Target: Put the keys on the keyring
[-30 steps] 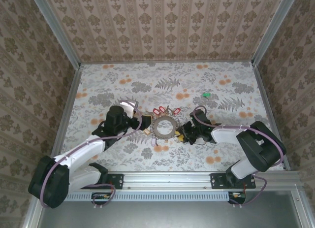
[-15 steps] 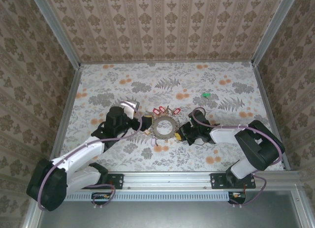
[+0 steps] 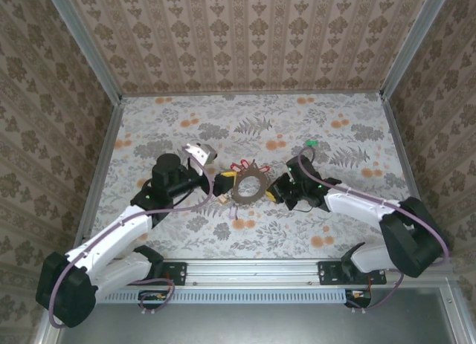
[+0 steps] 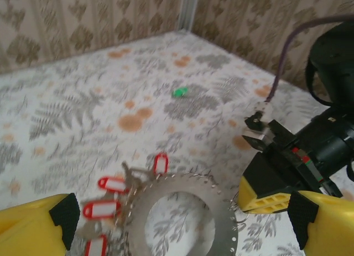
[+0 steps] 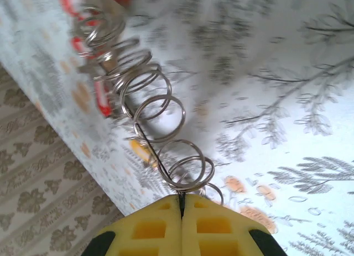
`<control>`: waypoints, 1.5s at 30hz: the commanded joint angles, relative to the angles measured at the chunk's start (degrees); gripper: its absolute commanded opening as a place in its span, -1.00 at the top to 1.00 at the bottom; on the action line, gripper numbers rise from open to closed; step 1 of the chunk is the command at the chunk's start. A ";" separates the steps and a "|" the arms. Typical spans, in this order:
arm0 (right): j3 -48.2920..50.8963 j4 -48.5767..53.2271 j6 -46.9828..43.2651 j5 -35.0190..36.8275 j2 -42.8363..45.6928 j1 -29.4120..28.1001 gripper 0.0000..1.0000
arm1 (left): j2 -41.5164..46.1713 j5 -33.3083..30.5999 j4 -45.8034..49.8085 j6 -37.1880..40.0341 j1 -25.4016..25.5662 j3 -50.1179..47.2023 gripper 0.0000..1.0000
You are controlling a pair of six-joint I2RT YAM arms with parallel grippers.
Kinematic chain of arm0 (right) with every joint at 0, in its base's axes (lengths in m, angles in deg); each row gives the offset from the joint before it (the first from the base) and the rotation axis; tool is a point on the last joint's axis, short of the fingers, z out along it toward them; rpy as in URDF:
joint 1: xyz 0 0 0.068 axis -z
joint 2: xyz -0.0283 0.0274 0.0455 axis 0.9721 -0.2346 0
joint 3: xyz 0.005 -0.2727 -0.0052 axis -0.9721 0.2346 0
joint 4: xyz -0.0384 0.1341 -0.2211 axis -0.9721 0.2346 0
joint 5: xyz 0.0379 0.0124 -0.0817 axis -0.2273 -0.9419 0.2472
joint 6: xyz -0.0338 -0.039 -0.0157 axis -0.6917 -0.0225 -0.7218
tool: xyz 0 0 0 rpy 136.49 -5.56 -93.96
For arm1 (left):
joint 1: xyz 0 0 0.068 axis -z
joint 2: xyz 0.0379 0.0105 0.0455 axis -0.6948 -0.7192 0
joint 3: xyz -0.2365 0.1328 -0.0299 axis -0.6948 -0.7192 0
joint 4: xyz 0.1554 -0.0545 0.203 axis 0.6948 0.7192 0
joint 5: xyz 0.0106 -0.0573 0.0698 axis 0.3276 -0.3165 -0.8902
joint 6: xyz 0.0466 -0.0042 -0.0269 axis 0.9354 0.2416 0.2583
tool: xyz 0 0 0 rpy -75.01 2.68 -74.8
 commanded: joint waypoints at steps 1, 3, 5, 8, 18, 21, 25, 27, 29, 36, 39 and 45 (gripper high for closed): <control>-4.60 10.49 -9.64 3.42 3.25 -0.17 1.00 | -2.82 6.47 0.25 4.42 0.32 3.85 -0.96; -7.22 12.77 -13.42 3.31 3.77 -0.16 1.00 | -4.67 9.29 -1.41 5.24 0.35 4.13 -0.84; -9.77 14.96 -17.32 2.83 3.77 -0.16 1.00 | -6.02 10.29 -4.31 5.21 0.34 3.61 -0.50; -13.47 19.23 -22.61 2.10 3.55 -0.14 1.00 | -7.66 10.51 -4.90 6.46 0.39 3.55 -0.20; -20.51 25.79 -33.49 -2.88 1.99 -0.16 1.00 | -14.44 18.25 -21.43 22.38 4.76 -4.10 -0.17; -21.90 25.80 -36.38 -6.32 0.63 -0.15 1.00 | -16.79 17.72 -23.03 24.63 6.23 -3.83 -0.16; -27.12 31.90 -50.56 -7.05 -1.29 -0.25 1.00 | -18.34 17.66 -23.39 24.45 6.24 -3.02 -0.16; -29.86 35.47 -57.08 -5.89 -2.12 -0.25 1.00 | -18.16 17.43 -23.07 24.70 6.30 -3.24 -0.16; -31.31 37.28 -62.24 -5.11 -2.22 -0.25 1.00 | -17.67 17.17 -22.44 24.98 6.27 -3.64 -0.16; -30.12 37.35 -80.29 -3.20 0.59 -1.13 1.00 | -12.49 13.24 -20.70 24.98 6.31 -5.76 -0.26; -28.43 35.53 -87.04 -3.48 2.66 -2.23 1.00 | -10.60 12.75 -18.77 25.24 6.31 -5.96 -0.31; -27.09 38.13 -105.55 -1.99 6.25 -5.31 1.00 | -8.93 13.78 -16.70 24.65 6.27 -5.59 -0.37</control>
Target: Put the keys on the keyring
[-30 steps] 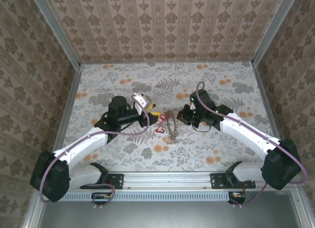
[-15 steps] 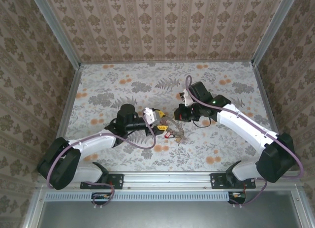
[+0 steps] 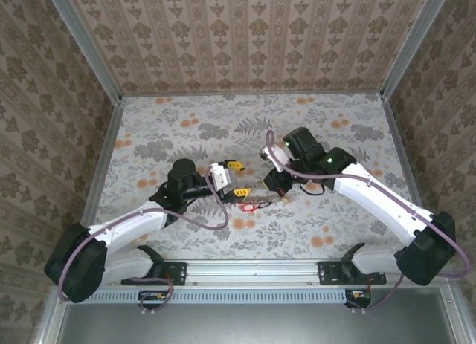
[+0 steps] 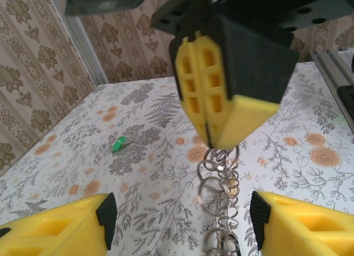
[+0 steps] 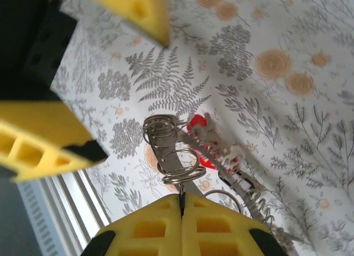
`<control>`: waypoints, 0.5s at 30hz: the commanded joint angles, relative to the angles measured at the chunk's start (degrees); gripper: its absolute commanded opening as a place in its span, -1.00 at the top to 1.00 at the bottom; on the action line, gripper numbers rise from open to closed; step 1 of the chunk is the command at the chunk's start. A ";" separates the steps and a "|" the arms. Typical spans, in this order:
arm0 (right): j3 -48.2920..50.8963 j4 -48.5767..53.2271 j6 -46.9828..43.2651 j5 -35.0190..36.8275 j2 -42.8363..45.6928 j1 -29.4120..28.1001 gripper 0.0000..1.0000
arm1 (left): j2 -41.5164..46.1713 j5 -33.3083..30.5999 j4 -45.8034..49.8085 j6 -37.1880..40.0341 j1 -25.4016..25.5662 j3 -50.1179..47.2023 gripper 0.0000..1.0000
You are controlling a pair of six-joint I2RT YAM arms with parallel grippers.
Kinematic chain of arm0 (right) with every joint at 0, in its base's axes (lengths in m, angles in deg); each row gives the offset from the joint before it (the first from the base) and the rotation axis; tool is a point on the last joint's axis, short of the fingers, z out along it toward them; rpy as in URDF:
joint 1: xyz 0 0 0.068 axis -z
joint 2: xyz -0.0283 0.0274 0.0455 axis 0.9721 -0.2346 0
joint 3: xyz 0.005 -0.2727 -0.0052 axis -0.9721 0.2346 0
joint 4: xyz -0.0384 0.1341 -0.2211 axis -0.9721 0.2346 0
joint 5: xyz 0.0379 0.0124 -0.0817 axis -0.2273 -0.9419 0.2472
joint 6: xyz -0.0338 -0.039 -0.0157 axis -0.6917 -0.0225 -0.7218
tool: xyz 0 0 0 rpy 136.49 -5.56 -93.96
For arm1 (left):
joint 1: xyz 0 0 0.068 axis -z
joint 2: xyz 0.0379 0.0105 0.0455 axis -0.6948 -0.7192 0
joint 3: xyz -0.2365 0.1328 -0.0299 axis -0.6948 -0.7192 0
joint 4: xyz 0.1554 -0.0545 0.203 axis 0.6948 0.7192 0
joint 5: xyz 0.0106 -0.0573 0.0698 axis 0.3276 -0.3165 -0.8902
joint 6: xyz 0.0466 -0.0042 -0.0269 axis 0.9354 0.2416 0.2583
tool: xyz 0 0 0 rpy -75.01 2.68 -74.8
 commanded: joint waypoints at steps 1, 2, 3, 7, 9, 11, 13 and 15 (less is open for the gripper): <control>0.50 2.60 -17.64 0.42 3.36 -1.44 1.00 | 1.77 0.96 2.75 0.17 0.03 -0.19 -0.37; 0.64 3.45 -20.56 0.78 4.01 -1.73 1.00 | 2.37 1.21 2.95 -0.30 0.09 -0.12 -0.37; 0.81 3.80 -22.46 1.68 4.64 -1.93 1.00 | 3.08 1.55 3.02 -0.50 0.09 -0.07 -0.38; 1.02 5.01 -27.91 4.84 6.05 -2.33 1.00 | 4.67 2.35 3.14 -1.41 0.04 -0.17 -0.40; 1.02 5.58 -30.07 5.66 6.21 -2.57 1.00 | 4.06 2.77 3.47 -1.41 0.13 -0.01 -0.40; 1.22 5.80 -32.85 6.21 6.39 -3.23 1.00 | 2.67 3.53 3.49 -1.49 0.26 0.23 -0.40; 1.67 5.55 -34.83 6.87 6.56 -3.83 1.00 | 1.18 4.62 3.25 -1.54 0.62 0.74 -0.39; 2.07 5.23 -36.56 7.97 6.65 -4.68 1.00 | -0.27 5.06 3.38 -1.33 1.16 1.60 -0.40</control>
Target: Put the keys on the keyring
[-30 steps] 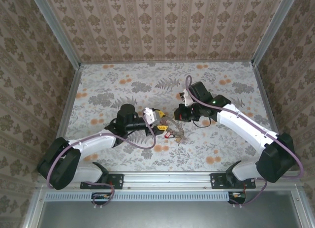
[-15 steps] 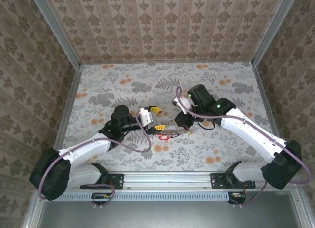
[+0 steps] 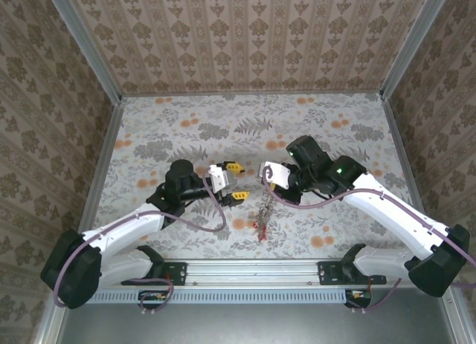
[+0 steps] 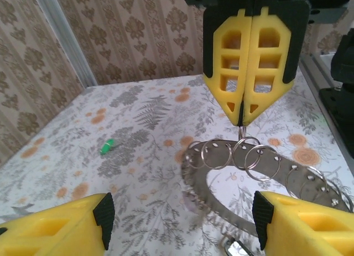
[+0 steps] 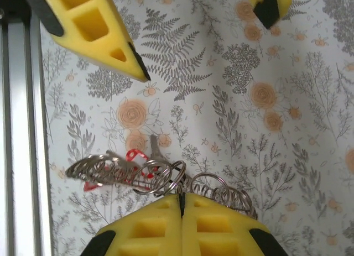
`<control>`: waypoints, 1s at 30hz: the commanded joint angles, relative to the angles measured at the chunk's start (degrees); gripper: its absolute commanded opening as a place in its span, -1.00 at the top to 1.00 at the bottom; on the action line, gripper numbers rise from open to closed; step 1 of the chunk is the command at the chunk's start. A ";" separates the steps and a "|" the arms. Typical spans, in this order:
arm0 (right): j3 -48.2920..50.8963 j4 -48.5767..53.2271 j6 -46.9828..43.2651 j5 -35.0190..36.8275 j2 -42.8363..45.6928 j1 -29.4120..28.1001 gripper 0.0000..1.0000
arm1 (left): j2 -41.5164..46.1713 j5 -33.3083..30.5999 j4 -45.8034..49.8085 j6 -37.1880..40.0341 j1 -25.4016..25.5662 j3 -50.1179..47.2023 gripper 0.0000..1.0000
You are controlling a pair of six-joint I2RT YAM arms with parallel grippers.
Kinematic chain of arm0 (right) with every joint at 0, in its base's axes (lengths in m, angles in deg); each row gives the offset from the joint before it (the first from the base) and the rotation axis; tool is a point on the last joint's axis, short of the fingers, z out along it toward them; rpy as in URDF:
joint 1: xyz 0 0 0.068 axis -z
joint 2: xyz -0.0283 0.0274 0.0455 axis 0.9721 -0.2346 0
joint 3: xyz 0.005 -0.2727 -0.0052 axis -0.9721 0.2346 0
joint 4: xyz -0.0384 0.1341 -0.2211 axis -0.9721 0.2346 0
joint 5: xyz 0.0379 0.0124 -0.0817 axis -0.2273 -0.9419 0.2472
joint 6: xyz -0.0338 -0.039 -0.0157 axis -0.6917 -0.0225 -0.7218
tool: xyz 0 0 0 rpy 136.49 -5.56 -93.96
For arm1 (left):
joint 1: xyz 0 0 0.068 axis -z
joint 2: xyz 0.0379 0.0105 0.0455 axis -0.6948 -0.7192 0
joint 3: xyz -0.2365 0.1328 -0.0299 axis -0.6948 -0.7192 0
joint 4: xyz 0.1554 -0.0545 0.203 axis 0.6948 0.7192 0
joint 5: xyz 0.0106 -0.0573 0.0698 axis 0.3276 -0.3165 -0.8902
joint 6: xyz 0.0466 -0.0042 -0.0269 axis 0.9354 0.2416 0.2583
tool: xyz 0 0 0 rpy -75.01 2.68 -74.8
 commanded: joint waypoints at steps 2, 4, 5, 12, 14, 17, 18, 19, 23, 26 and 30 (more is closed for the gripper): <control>0.90 0.35 -7.85 3.63 1.32 -1.95 1.00 | -3.64 2.98 0.89 -0.48 1.64 2.80 -0.39; 0.90 0.21 -8.15 4.69 1.06 -2.55 1.00 | -5.53 3.49 1.08 0.42 2.77 3.90 -0.34; 0.96 -0.07 -7.97 4.97 0.93 -2.64 1.00 | -6.69 3.98 0.87 1.14 3.45 4.37 -0.32; 1.25 -3.47 -4.24 4.41 1.10 -2.68 1.00 | -12.47 4.33 1.28 4.29 8.17 6.95 -0.05; 1.38 -4.27 -3.15 4.54 1.21 -2.67 1.00 | -12.57 3.29 1.28 4.96 9.18 6.98 -0.01; 1.38 -4.64 -2.30 4.15 1.30 -2.63 1.00 | -11.38 0.01 1.22 6.39 10.41 6.35 0.05; 1.49 -4.80 -2.08 3.95 1.37 -2.67 1.00 | -10.83 -0.79 1.29 6.68 10.61 6.11 0.06; 1.60 -5.01 -2.05 3.76 1.41 -2.65 1.00 | -10.40 -1.36 1.29 6.84 10.60 5.86 0.08; 2.21 -5.45 -2.04 2.28 1.45 -2.64 1.00 | -8.83 -2.64 2.37 7.29 10.60 5.46 0.10; 3.03 -5.97 -2.56 1.74 1.47 -2.65 1.00 | -7.59 -2.59 4.95 8.07 10.60 5.51 0.12; 2.11 -7.52 -0.06 0.14 1.37 -2.23 1.00 | -3.22 -6.05 8.88 8.15 9.06 3.87 0.07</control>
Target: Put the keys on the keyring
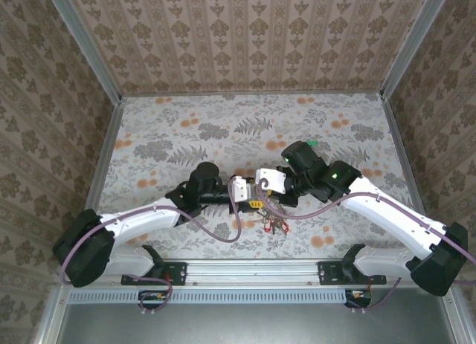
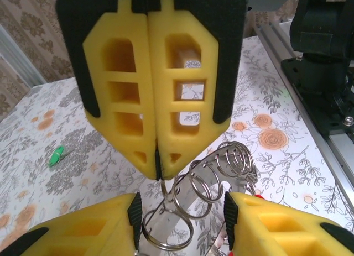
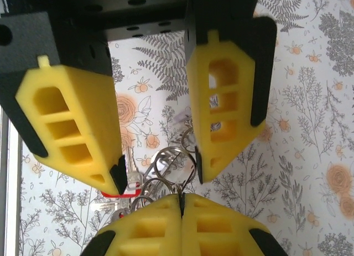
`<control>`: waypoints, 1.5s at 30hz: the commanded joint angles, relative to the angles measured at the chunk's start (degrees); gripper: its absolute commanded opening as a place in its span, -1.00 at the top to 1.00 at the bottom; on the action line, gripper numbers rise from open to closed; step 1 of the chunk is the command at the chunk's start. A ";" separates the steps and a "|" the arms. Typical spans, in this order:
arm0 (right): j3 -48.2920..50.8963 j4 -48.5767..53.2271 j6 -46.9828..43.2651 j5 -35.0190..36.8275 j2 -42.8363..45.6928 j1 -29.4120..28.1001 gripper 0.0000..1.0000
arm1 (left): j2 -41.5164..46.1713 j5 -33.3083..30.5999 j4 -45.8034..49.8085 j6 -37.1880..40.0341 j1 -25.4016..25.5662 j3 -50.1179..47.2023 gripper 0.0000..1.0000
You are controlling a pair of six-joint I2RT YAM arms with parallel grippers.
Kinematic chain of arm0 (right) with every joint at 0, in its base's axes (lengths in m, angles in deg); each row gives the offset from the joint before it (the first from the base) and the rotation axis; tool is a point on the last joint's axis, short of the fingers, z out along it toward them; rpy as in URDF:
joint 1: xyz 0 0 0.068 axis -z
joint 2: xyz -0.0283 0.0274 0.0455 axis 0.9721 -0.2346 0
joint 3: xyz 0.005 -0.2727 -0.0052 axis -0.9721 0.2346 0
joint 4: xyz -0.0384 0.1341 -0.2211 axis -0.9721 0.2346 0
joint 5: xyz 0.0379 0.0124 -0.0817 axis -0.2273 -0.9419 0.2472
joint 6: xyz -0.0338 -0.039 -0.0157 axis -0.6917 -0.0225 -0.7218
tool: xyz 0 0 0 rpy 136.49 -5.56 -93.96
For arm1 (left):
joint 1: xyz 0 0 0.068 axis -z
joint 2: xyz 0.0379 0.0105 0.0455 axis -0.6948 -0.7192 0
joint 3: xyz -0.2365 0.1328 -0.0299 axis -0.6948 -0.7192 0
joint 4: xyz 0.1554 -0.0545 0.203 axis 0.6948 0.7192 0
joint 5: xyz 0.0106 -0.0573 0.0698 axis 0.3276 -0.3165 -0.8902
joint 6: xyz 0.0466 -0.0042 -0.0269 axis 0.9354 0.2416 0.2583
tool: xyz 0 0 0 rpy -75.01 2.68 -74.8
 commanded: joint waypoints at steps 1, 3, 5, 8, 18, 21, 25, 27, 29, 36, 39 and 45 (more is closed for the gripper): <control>-1.48 -2.66 2.87 -3.36 0.71 0.14 1.00 | 5.34 -1.98 4.86 0.81 -1.38 -1.69 0.06; -3.10 -2.42 4.89 -3.31 -0.35 0.15 1.00 | 8.17 -2.92 6.17 -0.12 -1.96 -2.78 0.05; -4.02 -2.53 6.81 -3.34 -1.27 0.14 1.00 | 10.40 -3.57 8.43 -0.05 -2.08 -3.55 0.03; -4.17 -4.11 9.55 -2.55 -2.07 0.16 1.00 | 12.93 -4.84 11.36 -0.08 -2.34 -4.54 0.03; -3.20 -6.96 12.26 -1.95 -2.92 0.14 1.00 | 10.49 -1.31 6.50 -5.53 -3.79 -6.51 -0.14; -2.32 -7.93 11.49 -3.50 -2.46 0.11 1.00 | 7.28 0.13 4.79 -5.60 -4.56 -5.66 -0.16; -2.05 -8.55 11.53 -3.66 -2.61 0.05 1.00 | 4.22 4.79 5.65 -5.60 -5.01 -2.04 -0.16; -2.03 -8.95 11.67 -3.66 -2.69 0.08 1.00 | 3.21 6.16 5.40 -5.92 -5.00 -1.01 -0.15; -2.01 -9.06 11.81 -3.53 -2.87 0.08 1.00 | 2.63 7.35 5.11 -6.12 -4.93 -0.42 -0.11; -1.64 -9.14 11.78 -3.09 -3.30 0.06 1.00 | 3.84 7.30 2.47 -6.65 -4.06 -1.88 0.03; -1.23 -9.70 11.67 -3.38 -3.32 0.04 1.00 | 4.55 5.67 2.26 -6.00 -3.96 -2.50 0.04; -1.23 -10.10 11.80 -3.97 -3.97 0.03 1.00 | 4.41 5.16 1.16 -6.07 -3.75 -2.69 0.04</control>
